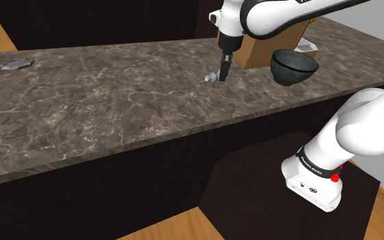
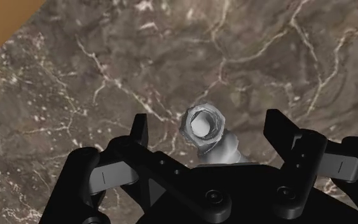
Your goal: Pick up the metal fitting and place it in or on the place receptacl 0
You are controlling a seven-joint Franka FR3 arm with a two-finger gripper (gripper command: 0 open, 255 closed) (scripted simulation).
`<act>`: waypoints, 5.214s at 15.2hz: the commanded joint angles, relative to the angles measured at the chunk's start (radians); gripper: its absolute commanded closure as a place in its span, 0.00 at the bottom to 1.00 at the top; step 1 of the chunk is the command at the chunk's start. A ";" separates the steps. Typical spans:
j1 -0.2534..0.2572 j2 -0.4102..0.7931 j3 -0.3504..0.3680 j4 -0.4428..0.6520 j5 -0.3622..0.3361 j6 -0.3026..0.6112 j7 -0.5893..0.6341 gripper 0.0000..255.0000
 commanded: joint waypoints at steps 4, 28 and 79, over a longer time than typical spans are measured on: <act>-0.008 0.025 -0.004 -0.045 -0.016 0.071 0.001 0.00; -0.006 -0.005 -0.009 0.004 -0.005 -0.007 -0.018 1.00; -0.181 -0.577 -0.460 -0.051 -0.228 -0.425 -0.586 1.00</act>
